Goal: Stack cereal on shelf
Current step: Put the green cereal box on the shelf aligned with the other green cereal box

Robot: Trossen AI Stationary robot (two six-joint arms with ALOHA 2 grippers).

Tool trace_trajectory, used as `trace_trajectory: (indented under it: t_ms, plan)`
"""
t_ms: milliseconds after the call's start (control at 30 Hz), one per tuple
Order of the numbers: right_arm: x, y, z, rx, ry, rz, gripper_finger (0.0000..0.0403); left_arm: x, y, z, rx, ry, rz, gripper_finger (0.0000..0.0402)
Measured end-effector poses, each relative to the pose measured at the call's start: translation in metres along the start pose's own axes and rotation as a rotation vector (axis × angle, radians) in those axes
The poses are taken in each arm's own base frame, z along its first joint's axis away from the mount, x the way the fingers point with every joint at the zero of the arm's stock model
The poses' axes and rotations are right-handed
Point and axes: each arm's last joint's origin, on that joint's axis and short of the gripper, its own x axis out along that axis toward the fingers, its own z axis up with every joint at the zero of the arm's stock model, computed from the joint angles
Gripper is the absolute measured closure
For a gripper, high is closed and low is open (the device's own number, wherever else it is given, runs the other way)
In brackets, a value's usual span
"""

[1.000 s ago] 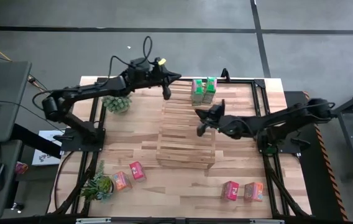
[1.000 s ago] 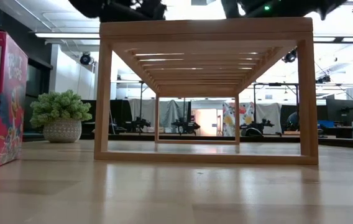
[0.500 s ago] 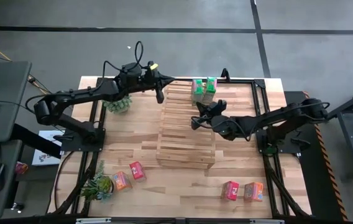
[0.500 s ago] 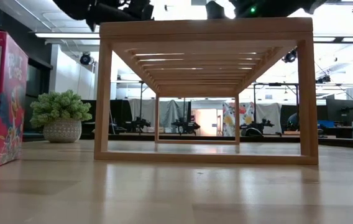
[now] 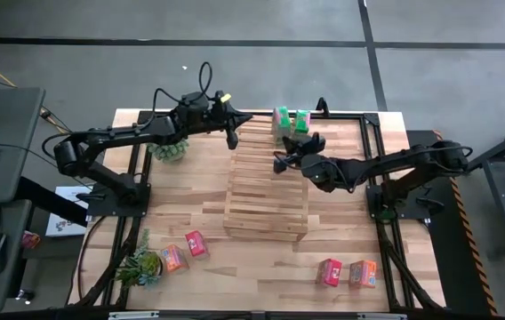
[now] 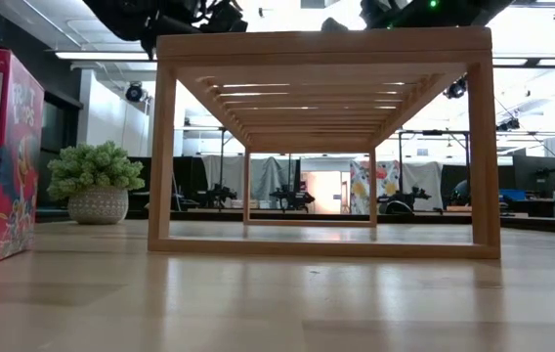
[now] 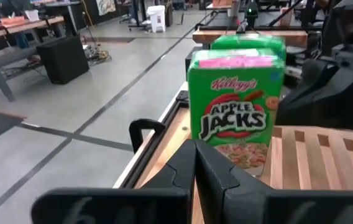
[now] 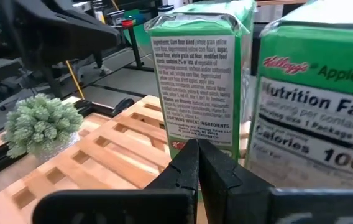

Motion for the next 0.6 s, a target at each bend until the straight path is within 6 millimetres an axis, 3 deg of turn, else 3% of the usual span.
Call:
trace_trajectory:
  t_ms: [167,333,467,600]
  plan:
    - [-0.001,0.003,0.0,0.017,0.031,0.087,0.0403,0.0,0.0,0.001,0.002,-0.009,0.002,0.0401]
    - [-0.029,0.006,0.007,-0.081,0.096,0.238,0.0403,0.006,-0.001,-0.004,0.001,-0.006,-0.014,0.0401]
    - [-0.062,-0.009,0.014,-0.187,0.195,0.286,0.0403,0.018,0.0,-0.016,-0.003,0.025,-0.019,0.0401]
    - [-0.085,-0.035,0.019,-0.228,0.26,0.222,0.0403,0.03,0.0,-0.027,-0.004,0.029,-0.017,0.0401]
